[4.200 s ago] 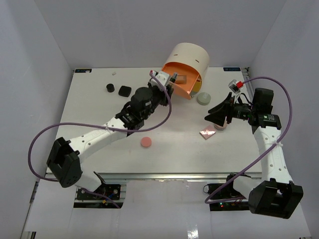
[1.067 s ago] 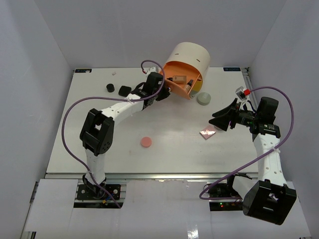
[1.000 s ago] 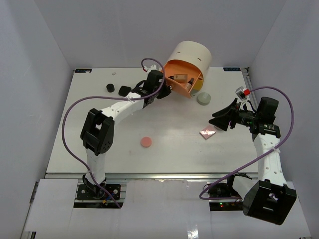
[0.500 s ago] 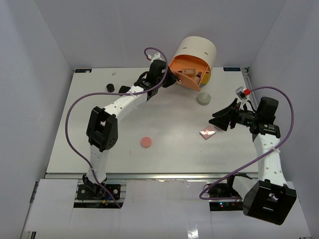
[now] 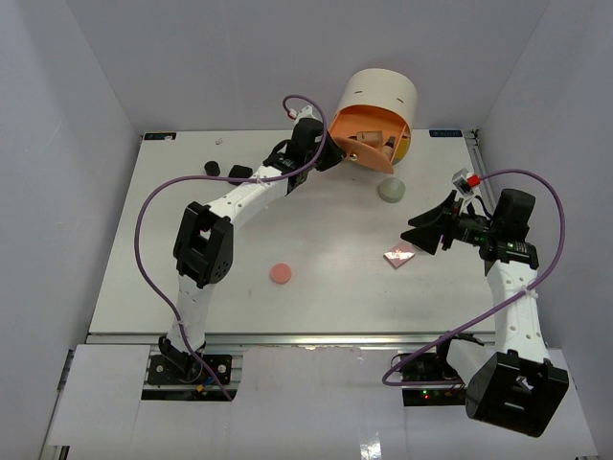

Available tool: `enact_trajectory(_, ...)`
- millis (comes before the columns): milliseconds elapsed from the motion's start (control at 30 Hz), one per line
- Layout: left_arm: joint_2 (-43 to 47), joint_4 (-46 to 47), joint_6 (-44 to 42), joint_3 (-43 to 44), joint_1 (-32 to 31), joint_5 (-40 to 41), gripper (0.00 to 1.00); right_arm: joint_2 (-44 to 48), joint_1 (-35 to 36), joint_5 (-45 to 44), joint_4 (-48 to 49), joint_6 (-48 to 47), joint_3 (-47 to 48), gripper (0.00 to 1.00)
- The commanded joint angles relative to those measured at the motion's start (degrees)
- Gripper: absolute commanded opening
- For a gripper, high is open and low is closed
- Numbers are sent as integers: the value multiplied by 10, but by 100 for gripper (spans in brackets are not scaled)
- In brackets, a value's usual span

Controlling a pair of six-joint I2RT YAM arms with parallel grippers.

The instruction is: Organize the makeup

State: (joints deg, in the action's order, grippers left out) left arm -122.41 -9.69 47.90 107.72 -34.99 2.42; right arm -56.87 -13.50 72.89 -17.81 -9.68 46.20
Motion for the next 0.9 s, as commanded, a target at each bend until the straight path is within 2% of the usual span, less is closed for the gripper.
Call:
enact_trajectory(0,15,63,6,25,2,-1,5,22,-3,22,11,-64,-6,69)
enact_trajectory(167,9,83,7,33,2,-4,7,33,7,16,-26,-191,-5,69)
enact_trajectory(233,3,86,7,42,2,-5,8,34,15,-3,-30,-206,-5,68)
enact_trajectory(867,-82,137,42,121,3,-18,8,37,20,-33,-24,-199,-12,68)
